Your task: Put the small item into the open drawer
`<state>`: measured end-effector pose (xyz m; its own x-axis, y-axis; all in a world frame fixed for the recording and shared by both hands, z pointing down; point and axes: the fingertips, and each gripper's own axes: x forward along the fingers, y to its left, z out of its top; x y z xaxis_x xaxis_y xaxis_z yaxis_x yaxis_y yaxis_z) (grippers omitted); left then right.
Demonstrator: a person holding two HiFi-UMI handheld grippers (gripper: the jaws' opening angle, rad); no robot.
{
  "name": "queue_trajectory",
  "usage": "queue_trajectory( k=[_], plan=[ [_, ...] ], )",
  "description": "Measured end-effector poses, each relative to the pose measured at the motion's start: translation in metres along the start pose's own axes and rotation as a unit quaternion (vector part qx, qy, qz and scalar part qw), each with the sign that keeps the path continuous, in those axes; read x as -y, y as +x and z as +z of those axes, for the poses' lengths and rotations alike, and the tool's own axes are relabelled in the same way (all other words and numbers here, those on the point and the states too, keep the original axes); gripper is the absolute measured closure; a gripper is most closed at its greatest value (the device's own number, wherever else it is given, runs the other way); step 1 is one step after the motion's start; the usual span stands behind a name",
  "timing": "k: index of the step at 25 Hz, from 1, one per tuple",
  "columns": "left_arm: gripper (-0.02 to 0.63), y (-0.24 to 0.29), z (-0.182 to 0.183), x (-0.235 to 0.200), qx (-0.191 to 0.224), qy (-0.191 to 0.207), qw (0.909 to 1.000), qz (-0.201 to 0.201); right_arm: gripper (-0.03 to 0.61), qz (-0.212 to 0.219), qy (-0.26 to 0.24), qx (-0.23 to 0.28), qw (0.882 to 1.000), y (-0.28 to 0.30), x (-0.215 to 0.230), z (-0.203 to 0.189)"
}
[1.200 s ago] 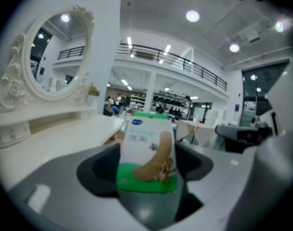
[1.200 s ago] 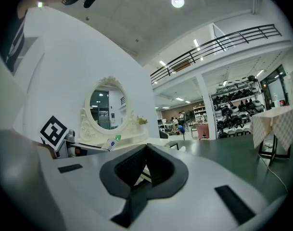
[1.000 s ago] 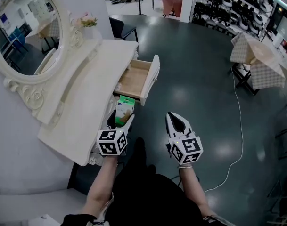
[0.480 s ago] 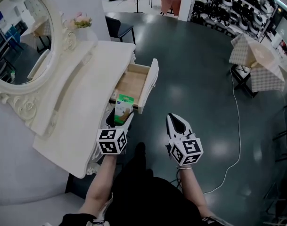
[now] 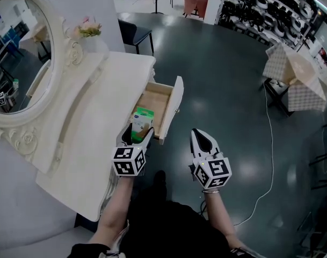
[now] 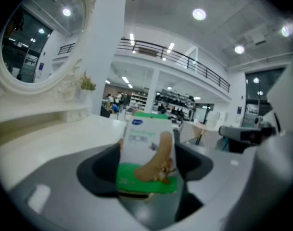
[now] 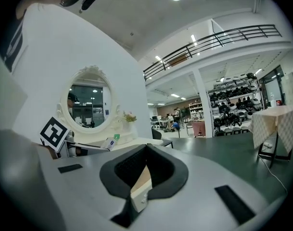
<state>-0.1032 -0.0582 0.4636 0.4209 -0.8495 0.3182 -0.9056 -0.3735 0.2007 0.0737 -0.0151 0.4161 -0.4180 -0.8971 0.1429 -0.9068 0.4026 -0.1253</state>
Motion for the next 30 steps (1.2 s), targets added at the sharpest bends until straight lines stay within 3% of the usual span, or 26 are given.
queue_trajectory(
  k=[12, 30],
  plan=[
    [0.256, 0.061, 0.034, -0.026, 0.005, -0.002, 0.9994, -0.033, 0.581, -0.01, -0.012, 0.006, 1.0, 0.07, 0.008, 0.023],
    [0.256, 0.098, 0.052, -0.046, 0.005, 0.0, 0.999, -0.044, 0.581, -0.013, -0.023, 0.031, 0.999, 0.104, 0.006, 0.042]
  ],
)
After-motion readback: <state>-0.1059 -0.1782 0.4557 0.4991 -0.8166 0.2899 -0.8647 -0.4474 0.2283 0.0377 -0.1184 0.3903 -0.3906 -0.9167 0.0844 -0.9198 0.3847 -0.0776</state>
